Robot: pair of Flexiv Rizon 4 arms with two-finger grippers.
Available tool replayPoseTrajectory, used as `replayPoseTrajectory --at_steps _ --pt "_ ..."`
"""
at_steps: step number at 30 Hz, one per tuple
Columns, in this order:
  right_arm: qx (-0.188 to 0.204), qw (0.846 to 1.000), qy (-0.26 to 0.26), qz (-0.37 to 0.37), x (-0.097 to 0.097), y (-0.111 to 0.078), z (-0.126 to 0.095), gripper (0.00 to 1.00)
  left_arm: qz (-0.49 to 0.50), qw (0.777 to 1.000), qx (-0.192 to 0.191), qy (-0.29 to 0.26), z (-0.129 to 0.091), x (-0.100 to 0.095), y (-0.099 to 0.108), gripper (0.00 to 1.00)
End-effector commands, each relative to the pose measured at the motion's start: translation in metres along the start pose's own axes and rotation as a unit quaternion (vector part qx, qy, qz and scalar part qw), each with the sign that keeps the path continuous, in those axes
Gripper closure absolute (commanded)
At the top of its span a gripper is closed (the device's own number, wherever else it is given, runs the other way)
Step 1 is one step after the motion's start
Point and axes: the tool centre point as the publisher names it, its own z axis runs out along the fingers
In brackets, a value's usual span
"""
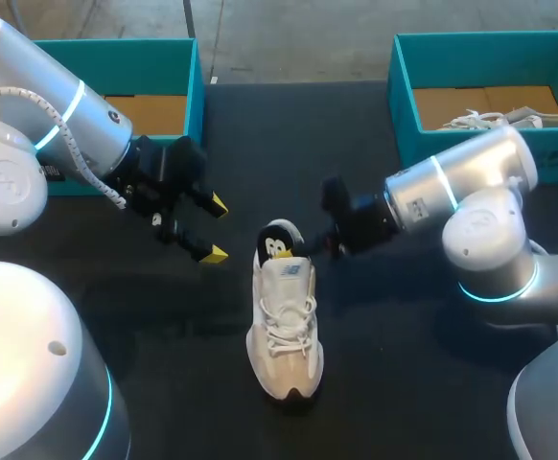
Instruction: Take the shoe out of the shoebox, open the shoe tongue, remove and reinsert the insole, then place the shoe into the shoebox
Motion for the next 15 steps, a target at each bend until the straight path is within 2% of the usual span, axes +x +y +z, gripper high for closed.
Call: replayPoseTrajectory --at_steps 1,10,12,14,15 --pt "0.002 1.0 -0.003 0.006 0.005 -0.007 0.002 1.0 0.0 1.0 -0.001 0.0 -0.001 0.001 0.0 0.0" --pt "0.017 1.0 0.002 0.016 0.009 -0.016 0.007 1.0 0.0 1.0 -0.001 0.0 -0.001 0.001 0.0 0.0" --pt "0.016 1.0 -0.001 0.008 0.009 -0.011 0.006 0.72 0.0 1.0 -0.001 0.0 -0.001 0.001 0.0 0.0" --pt "0.014 1.0 -0.005 -0.001 0.009 -0.005 0.003 0.59 0.0 1.0 -0.001 0.0 -0.001 0.001 0.0 0.0" --pt "0.013 1.0 -0.007 -0.004 0.009 -0.003 0.002 0.56 0.0 1.0 -0.001 0.0 -0.001 0.001 0.0 0.0"
